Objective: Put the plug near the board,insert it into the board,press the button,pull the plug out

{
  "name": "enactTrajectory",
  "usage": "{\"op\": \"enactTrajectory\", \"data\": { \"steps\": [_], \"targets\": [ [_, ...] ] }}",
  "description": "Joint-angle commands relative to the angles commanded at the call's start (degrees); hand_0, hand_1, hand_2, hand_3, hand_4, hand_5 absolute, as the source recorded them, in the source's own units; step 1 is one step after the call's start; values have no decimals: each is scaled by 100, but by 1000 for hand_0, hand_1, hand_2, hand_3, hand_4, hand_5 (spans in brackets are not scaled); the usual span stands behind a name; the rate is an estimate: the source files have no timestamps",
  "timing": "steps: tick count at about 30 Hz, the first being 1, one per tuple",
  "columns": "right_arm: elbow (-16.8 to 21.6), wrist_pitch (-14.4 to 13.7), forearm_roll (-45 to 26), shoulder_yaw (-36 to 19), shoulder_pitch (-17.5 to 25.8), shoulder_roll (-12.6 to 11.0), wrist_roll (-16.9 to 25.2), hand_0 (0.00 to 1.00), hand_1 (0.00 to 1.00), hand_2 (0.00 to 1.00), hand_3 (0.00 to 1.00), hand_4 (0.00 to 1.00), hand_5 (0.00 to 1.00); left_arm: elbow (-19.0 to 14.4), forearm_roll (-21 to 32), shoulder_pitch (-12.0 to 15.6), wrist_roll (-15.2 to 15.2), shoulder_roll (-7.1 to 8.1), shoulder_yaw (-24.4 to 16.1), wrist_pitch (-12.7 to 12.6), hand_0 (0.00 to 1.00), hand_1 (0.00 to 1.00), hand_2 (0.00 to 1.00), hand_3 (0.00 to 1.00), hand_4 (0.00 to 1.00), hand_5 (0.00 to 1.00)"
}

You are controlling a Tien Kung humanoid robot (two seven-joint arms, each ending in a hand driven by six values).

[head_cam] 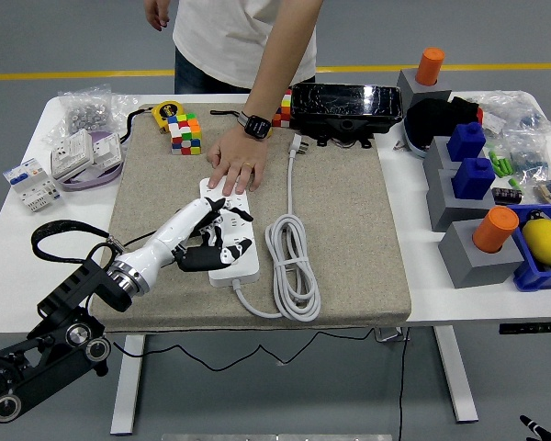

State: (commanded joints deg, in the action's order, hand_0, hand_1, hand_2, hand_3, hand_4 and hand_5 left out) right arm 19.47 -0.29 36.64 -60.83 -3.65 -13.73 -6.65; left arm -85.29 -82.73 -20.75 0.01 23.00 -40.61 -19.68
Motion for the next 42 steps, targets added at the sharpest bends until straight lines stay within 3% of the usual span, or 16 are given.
{"op": "enactTrajectory", "data": {
  "steps": [2,3,8,9,15,16,27,28,33,34,39,40,42],
  "targets": [
    [4,1,0,-5,-1,3,-1,579,674,686,618,985,524,106,-129,-36,30,-35,-48,-45,228,221,366,591,746,290],
    [9,5,-3,-2,0,2,-4,579,674,686,618,985,524,214,-216,-92,11,-67,-87,-72,455,578,551,602,815,326],
    [-4,5,-15,11,6,7,-4,579,674,686,618,985,524,593,-675,-285,-136,-151,-153,-127,455,578,551,602,815,326],
    [-7,4,-17,13,5,8,-4,579,674,686,618,985,524,671,-832,-326,-195,-175,-170,-119,590,701,688,680,912,340],
    [-9,2,-26,14,-8,17,-2,579,674,686,618,985,524,1072,-1415,-530,-493,-307,-237,43,590,701,688,680,912,340],
    [-10,2,-26,12,-10,18,-2,579,674,686,618,985,525,1119,-1502,-552,-556,-317,-237,94,721,793,787,806,998,350],
    [-16,0,-36,18,-7,11,-5,579,674,686,618,985,525,1547,-1554,-694,-717,-332,-89,337,723,777,769,810,998,365],
    [-16,-1,-38,19,-5,12,-4,579,673,686,618,985,525,1590,-1548,-705,-728,-337,-75,350,641,703,700,744,998,368],
    [-9,-4,-42,21,-10,12,-2,579,673,686,618,985,525,1803,-1491,-785,-717,-371,22,343,641,703,700,744,998,368],
    [-10,-5,-42,20,-10,13,-2,579,673,686,618,986,524,1823,-1479,-795,-712,-374,34,341,560,631,596,591,868,239],
    [-8,-5,-47,22,-15,12,-2,579,673,686,618,986,524,1962,-1391,-875,-732,-398,107,406,560,631,596,591,868,239],
    [-7,-5,-46,21,-15,11,-1,579,674,686,618,986,525,1979,-1392,-883,-729,-400,116,410,506,567,546,560,780,224],
    [-6,-6,-48,23,-16,12,0,579,674,686,618,986,525,2018,-1361,-902,-699,-405,139,398,506,567,546,560,780,224]
  ]
}}
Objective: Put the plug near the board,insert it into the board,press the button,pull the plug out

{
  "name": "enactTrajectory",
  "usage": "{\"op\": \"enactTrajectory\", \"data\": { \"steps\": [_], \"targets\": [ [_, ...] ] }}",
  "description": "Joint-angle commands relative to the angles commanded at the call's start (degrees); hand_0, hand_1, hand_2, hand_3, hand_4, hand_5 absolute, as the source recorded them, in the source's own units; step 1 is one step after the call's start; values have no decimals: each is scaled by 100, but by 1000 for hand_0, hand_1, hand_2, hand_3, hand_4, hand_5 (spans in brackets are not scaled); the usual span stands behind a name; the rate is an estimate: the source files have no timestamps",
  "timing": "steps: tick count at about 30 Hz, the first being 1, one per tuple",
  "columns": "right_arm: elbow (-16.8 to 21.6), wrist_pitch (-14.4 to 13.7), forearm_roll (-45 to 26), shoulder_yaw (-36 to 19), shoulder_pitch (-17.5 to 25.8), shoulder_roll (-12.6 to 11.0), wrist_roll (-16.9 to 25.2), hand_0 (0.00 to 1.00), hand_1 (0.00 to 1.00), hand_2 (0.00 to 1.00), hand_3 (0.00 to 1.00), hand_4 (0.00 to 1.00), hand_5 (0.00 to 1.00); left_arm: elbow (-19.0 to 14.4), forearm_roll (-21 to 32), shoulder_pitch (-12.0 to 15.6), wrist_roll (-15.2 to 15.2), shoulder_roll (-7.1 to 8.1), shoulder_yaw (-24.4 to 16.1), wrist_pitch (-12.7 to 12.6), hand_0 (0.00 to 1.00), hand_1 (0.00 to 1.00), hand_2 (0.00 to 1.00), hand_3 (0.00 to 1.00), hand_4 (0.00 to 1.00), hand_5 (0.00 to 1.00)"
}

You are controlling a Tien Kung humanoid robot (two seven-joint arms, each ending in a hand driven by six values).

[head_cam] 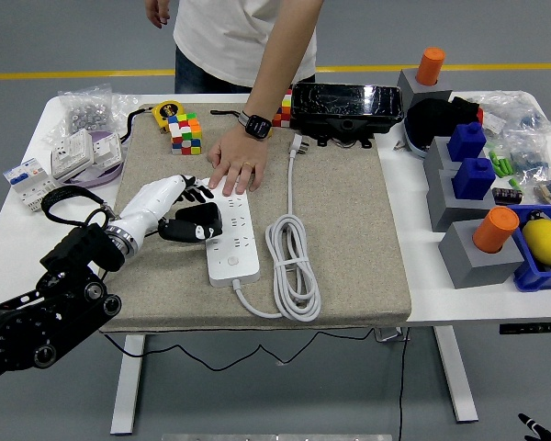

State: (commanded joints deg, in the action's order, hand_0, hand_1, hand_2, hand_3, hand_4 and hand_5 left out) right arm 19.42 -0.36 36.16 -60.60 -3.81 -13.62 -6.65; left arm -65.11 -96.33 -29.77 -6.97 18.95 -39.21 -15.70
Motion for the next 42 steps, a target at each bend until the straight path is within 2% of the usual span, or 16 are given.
{"op": "enactTrajectory", "data": {
  "steps": [3,4,9,10,15,16,22,30,36,42],
  "targets": [
    [-4,1,-3,8,2,1,0,579,674,686,618,986,525,56,26,-32,16,-9,40,1,506,567,546,560,780,224],
    [-5,2,-4,11,5,1,-1,579,673,686,618,986,525,78,50,-42,14,-13,53,16,448,493,516,531,706,162],
    [-8,2,-6,22,13,-2,-2,579,673,686,618,986,525,104,115,-52,59,-24,84,19,448,493,516,531,706,162],
    [-9,2,-6,24,12,-3,-2,579,673,686,617,984,523,105,117,-54,65,-24,87,15,374,406,458,497,639,69],
    [-2,1,-9,16,7,-3,1,579,673,686,617,984,523,87,87,-50,231,-20,121,-124,374,406,458,497,639,69],
    [-4,0,-9,16,6,-2,1,579,674,686,618,984,521,85,102,-50,272,-18,121,-144,347,362,422,476,624,15],
    [-1,-1,-9,19,4,-5,1,579,674,686,618,985,523,103,190,-38,526,-11,115,-284,349,350,403,461,609,7],
    [-1,-2,-6,26,12,-2,5,579,674,686,618,985,522,198,333,44,1114,29,-46,-632,350,351,400,460,592,2],
    [-4,-1,-9,24,11,0,5,580,674,686,618,985,521,368,237,107,1169,89,-232,-637,350,353,402,461,595,2],
    [3,-7,-6,18,4,1,8,580,674,686,618,985,522,681,-168,128,1103,143,-319,-642,351,362,408,467,602,2]
  ]
}}
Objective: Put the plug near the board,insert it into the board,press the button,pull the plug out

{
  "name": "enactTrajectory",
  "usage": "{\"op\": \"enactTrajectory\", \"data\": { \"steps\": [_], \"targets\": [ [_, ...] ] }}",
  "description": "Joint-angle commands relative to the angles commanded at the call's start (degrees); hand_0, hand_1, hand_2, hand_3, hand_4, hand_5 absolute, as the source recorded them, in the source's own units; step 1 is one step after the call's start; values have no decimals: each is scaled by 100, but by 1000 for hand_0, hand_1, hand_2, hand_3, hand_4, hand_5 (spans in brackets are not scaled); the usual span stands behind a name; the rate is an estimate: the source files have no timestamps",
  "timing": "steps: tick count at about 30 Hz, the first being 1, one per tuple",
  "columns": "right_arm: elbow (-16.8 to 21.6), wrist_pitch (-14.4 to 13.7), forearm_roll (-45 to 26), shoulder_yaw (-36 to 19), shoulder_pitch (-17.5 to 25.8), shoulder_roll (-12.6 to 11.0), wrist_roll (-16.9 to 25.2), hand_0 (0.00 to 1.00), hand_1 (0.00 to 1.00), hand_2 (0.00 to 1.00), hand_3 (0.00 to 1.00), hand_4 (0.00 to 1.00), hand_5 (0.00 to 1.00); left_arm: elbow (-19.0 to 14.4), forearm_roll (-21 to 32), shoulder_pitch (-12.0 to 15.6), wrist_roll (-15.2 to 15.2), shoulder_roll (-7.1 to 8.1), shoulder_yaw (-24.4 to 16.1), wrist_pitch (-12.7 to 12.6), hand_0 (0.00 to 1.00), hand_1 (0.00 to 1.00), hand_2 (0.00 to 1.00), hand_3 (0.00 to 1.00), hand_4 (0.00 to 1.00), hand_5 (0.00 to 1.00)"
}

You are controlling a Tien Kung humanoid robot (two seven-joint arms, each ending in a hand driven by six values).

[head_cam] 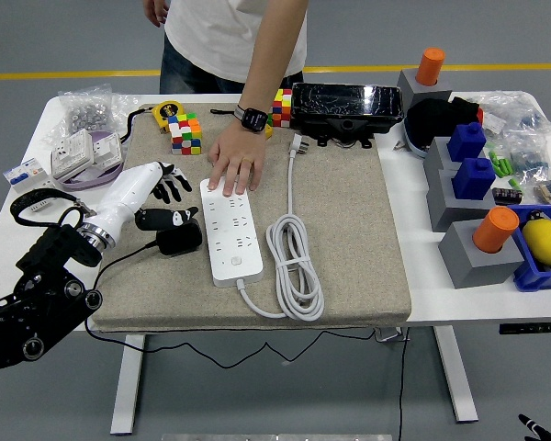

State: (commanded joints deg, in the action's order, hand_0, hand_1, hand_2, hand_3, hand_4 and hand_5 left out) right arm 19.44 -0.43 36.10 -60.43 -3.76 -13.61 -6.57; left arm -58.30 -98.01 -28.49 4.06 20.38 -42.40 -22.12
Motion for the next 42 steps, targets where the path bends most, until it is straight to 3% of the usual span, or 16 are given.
{"op": "enactTrajectory", "data": {
  "steps": [9,10,15,16,21,22,27,28,33,42],
  "targets": [
    [-1,-1,-8,17,14,0,-3,580,674,686,619,987,525,156,-12,76,35,0,-165,-85,353,363,411,473,606,2],
    [-1,-1,-8,18,16,-2,-4,580,674,686,618,986,524,158,10,79,53,-1,-172,-95,418,465,507,526,614,22],
    [2,-3,-7,14,7,-2,-3,580,674,686,618,986,524,95,339,94,213,-5,-265,-179,418,465,507,526,614,22],
    [5,-2,-8,15,5,0,-3,580,673,686,618,986,524,55,423,103,245,-5,-294,-212,565,633,569,559,813,252],
    [4,-2,-9,15,5,1,-3,580,673,686,618,986,524,-88,652,131,290,-18,-400,-329,565,633,569,559,813,252],
    [3,-2,-9,16,5,1,-4,580,673,686,618,985,523,-100,688,133,296,-20,-408,-338,672,715,702,636,879,354],
    [-2,-3,-11,23,9,-2,-3,580,673,686,618,985,523,-181,1372,205,516,-77,-571,-532,672,715,702,636,879,354],
    [0,-2,-13,25,10,0,-2,580,672,686,618,985,523,-182,1589,230,598,-99,-627,-596,680,725,717,674,898,440],
    [-1,-1,-16,36,15,5,-2,580,672,686,618,985,523,-143,2242,341,776,-200,-904,-737,680,725,717,674,898,440],
    [4,-5,-15,25,9,5,-2,580,672,686,617,986,524,-32,2485,482,682,-309,-1281,-683,675,705,689,644,871,470]
  ]
}}
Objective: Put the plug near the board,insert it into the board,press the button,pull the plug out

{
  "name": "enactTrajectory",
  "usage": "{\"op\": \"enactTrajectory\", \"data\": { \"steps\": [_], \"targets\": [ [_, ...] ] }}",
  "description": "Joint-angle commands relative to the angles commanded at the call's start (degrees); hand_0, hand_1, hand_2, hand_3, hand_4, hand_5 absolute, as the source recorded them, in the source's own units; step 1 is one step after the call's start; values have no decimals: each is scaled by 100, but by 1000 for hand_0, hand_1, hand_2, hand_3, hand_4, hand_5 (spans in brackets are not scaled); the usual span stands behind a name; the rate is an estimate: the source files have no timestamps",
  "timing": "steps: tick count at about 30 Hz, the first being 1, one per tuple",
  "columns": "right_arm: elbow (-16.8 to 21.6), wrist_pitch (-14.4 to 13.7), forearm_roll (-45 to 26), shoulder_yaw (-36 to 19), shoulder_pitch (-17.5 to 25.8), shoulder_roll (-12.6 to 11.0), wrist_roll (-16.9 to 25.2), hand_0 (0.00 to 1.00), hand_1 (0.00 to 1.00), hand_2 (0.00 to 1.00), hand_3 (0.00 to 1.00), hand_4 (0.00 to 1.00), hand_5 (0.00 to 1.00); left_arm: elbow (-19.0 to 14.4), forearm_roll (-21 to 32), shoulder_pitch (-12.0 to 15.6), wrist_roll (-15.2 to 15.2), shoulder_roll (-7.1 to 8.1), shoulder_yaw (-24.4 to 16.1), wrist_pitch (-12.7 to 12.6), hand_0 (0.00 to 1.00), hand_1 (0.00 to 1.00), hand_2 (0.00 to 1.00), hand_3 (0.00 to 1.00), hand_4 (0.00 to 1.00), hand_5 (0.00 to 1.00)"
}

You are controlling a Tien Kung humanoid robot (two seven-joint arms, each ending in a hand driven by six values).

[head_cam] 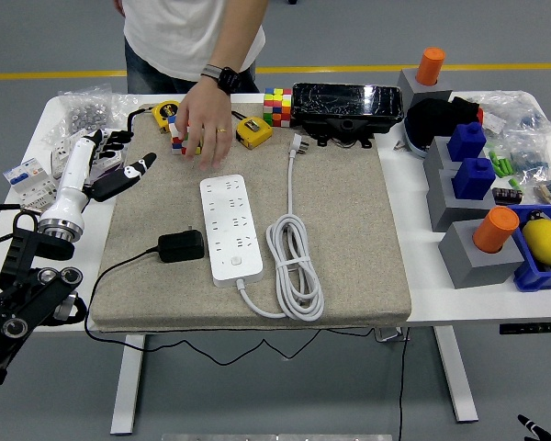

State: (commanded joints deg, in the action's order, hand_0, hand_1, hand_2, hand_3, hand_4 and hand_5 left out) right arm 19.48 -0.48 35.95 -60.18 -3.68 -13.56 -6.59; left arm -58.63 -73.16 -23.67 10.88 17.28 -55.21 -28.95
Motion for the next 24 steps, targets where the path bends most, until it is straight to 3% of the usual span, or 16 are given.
{"op": "enactTrajectory", "data": {
  "steps": [8,24],
  "targets": [
    [0,2,-9,13,3,-3,-4,580,673,686,617,985,524,81,189,125,-87,-84,-328,43,663,691,684,633,864,465],
    [9,-2,-6,27,-7,-6,-6,580,673,685,616,984,523,64,204,317,-159,-88,-710,121,651,672,673,613,844,440]
  ]
}}
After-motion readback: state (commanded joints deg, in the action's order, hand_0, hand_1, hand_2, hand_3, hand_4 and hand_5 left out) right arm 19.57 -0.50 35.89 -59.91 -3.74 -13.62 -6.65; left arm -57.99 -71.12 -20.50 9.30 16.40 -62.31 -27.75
